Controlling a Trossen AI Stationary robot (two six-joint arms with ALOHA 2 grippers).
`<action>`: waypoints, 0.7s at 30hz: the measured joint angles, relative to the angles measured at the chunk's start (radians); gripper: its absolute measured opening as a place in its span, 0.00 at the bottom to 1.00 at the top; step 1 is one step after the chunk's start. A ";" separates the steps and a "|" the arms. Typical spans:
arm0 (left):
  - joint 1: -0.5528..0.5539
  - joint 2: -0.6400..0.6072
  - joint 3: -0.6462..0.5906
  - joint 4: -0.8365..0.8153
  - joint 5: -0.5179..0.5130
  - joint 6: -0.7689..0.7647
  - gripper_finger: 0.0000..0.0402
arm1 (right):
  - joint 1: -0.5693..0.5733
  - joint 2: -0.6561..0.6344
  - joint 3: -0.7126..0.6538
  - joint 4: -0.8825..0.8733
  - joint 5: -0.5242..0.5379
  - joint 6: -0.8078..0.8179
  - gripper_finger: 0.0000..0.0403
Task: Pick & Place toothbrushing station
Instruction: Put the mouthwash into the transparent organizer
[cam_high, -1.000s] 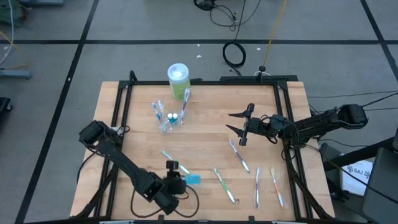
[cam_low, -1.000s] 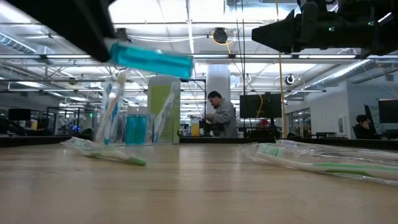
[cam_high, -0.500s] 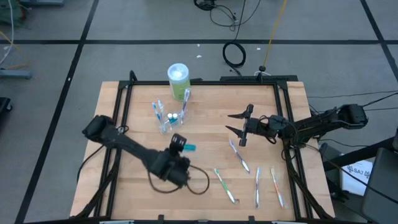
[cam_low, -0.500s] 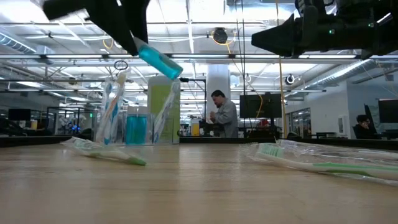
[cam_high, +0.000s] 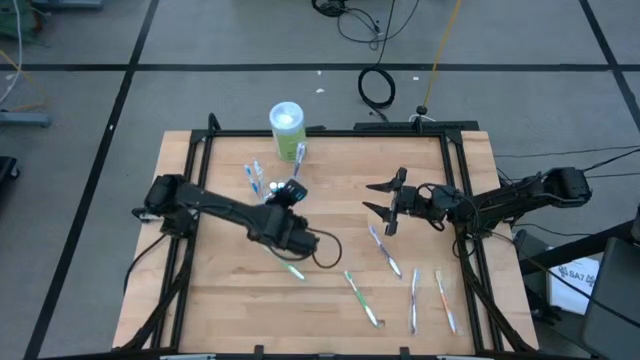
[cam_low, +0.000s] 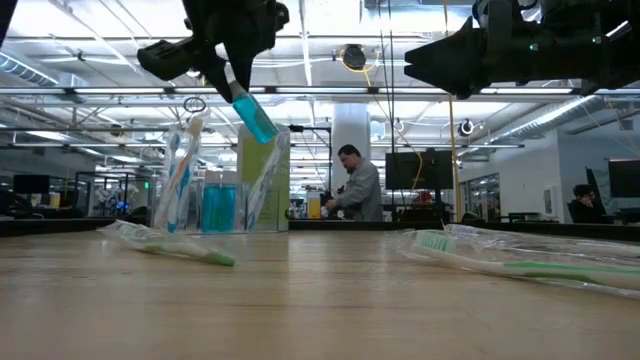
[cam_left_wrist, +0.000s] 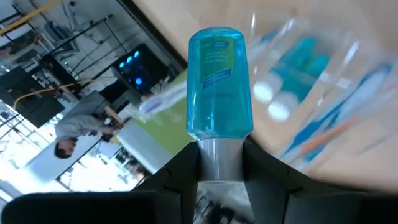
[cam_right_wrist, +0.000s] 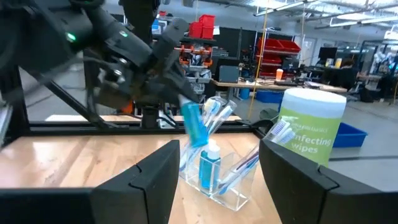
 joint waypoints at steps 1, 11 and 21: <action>0.010 0.000 -0.001 -0.006 -0.013 0.018 0.28 | 0.000 0.000 0.000 0.000 0.000 0.016 0.53; 0.090 0.000 -0.044 -0.006 -0.002 0.149 0.28 | 0.002 0.000 0.000 -0.039 -0.003 0.127 0.53; 0.129 -0.009 -0.172 -0.004 0.000 0.153 0.28 | 0.051 0.000 0.000 -0.083 -0.003 0.131 0.53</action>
